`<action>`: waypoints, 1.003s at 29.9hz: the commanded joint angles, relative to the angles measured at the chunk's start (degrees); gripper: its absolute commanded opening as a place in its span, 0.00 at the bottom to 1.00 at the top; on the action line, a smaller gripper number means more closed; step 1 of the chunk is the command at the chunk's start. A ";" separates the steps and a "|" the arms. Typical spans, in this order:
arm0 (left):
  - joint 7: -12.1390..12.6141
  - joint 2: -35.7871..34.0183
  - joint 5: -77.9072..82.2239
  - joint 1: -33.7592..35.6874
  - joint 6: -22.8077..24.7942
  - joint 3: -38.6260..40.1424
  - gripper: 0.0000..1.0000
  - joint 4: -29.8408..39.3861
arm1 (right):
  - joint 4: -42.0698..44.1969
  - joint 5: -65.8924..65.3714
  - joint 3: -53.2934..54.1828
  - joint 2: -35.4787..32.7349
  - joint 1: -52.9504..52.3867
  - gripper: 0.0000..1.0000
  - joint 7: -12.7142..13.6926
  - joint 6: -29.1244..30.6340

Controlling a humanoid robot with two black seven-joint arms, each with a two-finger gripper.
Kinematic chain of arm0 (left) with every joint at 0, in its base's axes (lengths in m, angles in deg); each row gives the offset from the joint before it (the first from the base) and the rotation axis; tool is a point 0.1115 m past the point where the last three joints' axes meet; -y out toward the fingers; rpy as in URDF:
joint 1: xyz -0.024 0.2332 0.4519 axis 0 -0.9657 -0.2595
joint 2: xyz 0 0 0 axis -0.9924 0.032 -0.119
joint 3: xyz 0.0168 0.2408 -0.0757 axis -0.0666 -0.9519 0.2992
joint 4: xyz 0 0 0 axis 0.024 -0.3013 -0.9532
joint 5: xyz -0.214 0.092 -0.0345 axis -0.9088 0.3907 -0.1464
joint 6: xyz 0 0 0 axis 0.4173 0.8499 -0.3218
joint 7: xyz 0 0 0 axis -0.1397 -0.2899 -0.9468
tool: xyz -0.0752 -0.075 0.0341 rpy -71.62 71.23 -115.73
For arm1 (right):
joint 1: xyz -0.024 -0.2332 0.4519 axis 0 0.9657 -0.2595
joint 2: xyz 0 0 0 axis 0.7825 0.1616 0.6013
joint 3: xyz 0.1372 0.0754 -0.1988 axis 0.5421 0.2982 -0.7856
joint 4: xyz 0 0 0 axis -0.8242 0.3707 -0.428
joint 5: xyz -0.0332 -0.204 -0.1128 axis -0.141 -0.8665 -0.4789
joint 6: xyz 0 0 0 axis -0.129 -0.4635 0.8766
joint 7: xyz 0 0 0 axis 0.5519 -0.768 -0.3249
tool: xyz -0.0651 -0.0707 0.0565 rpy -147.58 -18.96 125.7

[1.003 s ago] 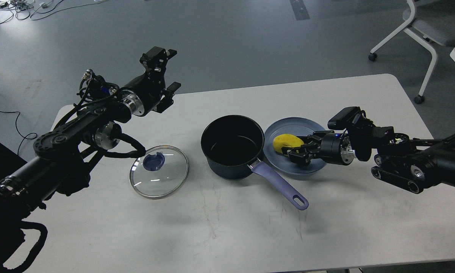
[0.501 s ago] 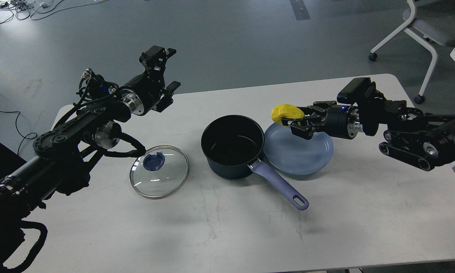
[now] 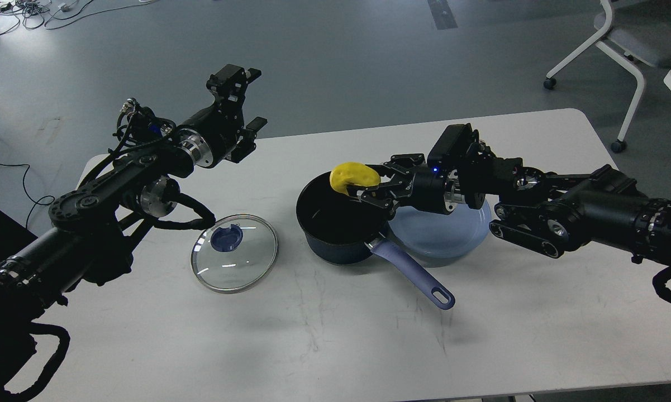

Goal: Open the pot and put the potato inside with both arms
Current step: 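Carry the potato over the pot and lower it inside, then open the right gripper and raise it away from the pot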

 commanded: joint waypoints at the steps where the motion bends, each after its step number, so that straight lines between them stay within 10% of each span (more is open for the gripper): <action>1: -0.03 -0.27 -0.01 -0.08 0.00 0.09 0.98 0.00 | 0.78 0.18 -0.02 1.84 0.31 0.96 0.01 -0.92; 12: 0.24 0.34 -0.97 -0.43 0.09 0.44 0.98 0.00 | 0.25 7.19 3.14 1.49 0.75 1.00 0.01 -7.07; 17: 0.94 1.83 -2.72 -5.43 0.52 7.19 0.98 -0.09 | -3.96 38.27 13.16 0.62 0.58 1.00 0.01 -5.32; 30: 4.54 1.75 -9.40 -13.26 4.48 15.02 0.98 0.09 | -10.38 82.09 32.40 -3.69 2.15 1.00 25.10 -1.72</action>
